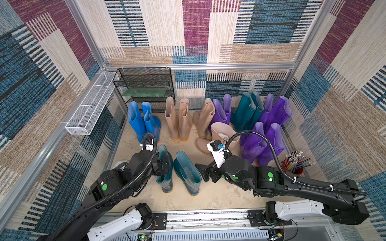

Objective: Match and arrange rain boots in pairs
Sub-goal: Pair a pair of rain boots at the center of the board.

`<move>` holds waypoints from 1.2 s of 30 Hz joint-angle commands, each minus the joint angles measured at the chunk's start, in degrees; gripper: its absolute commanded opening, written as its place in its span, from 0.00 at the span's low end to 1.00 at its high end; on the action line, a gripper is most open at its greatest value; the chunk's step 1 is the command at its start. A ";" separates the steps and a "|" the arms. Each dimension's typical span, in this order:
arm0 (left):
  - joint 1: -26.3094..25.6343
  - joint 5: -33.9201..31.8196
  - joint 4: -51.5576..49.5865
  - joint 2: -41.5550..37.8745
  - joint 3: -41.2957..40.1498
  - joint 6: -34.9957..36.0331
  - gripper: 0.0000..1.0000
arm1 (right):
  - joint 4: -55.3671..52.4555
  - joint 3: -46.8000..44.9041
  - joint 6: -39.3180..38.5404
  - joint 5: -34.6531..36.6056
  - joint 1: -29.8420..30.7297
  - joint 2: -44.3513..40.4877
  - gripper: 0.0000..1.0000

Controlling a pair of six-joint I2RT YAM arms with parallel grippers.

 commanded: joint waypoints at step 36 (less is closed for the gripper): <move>6.85 -0.13 4.74 7.37 -4.52 10.39 0.00 | -0.81 13.08 -5.39 -12.64 -5.10 22.49 0.92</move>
